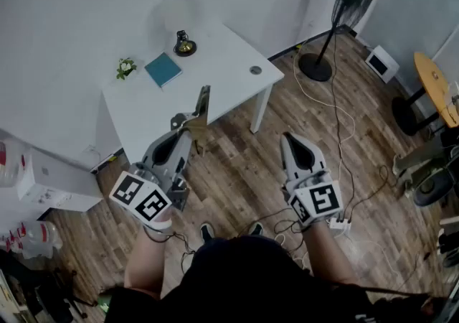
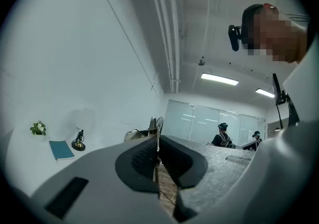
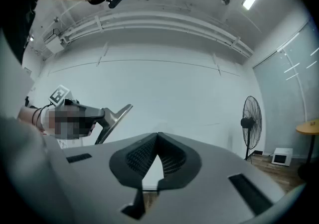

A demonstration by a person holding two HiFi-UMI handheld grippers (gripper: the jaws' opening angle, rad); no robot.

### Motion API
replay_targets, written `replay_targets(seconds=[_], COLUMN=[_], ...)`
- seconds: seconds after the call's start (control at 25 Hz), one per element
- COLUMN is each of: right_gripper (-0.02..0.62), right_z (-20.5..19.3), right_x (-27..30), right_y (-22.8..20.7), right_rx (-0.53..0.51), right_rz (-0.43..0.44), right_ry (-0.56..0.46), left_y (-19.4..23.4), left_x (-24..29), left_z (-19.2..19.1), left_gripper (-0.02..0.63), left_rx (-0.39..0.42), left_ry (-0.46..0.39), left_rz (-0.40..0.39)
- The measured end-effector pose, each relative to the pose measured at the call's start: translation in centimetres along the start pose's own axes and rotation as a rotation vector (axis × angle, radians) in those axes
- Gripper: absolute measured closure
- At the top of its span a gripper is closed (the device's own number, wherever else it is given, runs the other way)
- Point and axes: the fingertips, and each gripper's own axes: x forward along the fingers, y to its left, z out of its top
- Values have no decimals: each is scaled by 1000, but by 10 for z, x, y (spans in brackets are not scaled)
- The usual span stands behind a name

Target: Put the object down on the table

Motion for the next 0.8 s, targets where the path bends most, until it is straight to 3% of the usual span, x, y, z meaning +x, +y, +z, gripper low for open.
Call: replay_targets(seconds=[0.24, 0.48, 0.8], right_gripper=[592, 592, 589], right_z=[-7, -11, -3], right_x=[40, 49, 57], right_y=[68, 120, 168], right_rx=[-46, -61, -15], right_rz=[-43, -86, -87], right_ry=[18, 40, 21], left_y=[79, 113, 141], left_x=[-67, -105, -155], left_z=[19, 19, 40], left_gripper=[600, 600, 600], left_rx=[-21, -55, -47], left_ry=[-31, -27, -40], left_rz=[6, -40, -16])
